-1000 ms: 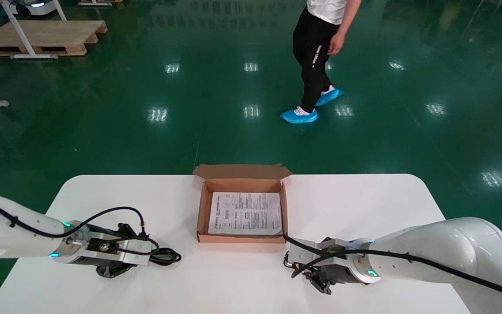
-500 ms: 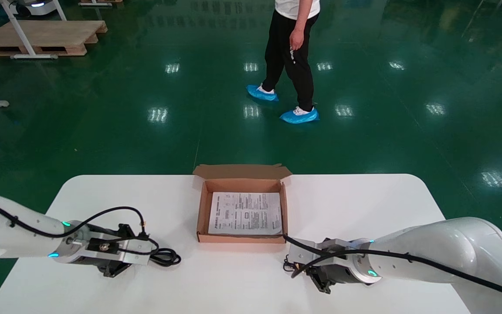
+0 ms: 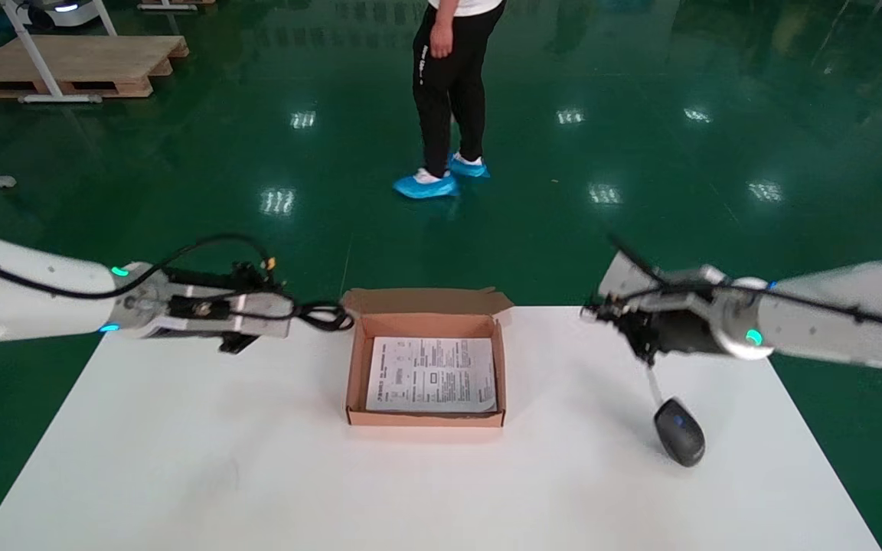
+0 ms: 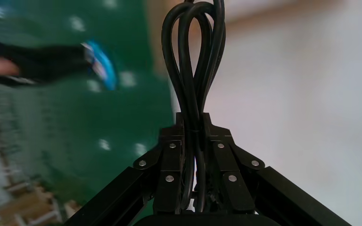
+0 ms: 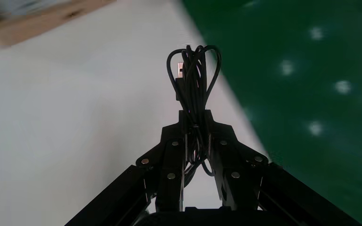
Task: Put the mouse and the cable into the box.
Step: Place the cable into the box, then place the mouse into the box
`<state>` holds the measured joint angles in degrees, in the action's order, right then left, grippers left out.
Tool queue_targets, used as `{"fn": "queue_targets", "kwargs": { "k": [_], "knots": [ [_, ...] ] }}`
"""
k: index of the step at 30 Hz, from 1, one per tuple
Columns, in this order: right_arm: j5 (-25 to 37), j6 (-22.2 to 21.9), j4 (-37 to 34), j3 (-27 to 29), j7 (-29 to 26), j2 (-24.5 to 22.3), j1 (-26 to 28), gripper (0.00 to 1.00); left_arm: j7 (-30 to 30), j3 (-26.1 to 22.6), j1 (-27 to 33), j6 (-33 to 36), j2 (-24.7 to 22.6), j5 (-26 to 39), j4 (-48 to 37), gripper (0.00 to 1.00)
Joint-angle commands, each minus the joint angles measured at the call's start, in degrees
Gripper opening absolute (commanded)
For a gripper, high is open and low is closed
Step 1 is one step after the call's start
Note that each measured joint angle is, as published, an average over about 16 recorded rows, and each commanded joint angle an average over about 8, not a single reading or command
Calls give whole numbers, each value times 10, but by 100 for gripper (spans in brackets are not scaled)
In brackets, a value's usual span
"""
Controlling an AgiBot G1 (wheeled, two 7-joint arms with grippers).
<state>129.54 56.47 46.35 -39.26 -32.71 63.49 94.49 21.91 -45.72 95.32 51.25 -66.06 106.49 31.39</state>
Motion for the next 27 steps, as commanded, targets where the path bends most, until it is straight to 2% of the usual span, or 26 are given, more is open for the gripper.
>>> {"fn": "queue_targets", "kwargs": {
  "k": [1,5,11,21,27],
  "knots": [
    [9,-14,-13,13,-14,-9,33,0,15,12,10,-16,-16,-19,-7,0],
    [12,-31,-56,26,-18,-6,87,0,70,28,2,-38,-74,-59,-52,0],
    [10,-41,-93,33,-7,0,121,0,123,36,-3,-45,-124,-89,-94,0],
    [9,-41,-93,32,-7,1,119,0,123,34,-4,-42,-121,-89,-93,0],
    [9,-40,-92,32,-7,1,118,0,159,9,-23,-59,-117,-74,-55,0]
  ]
}}
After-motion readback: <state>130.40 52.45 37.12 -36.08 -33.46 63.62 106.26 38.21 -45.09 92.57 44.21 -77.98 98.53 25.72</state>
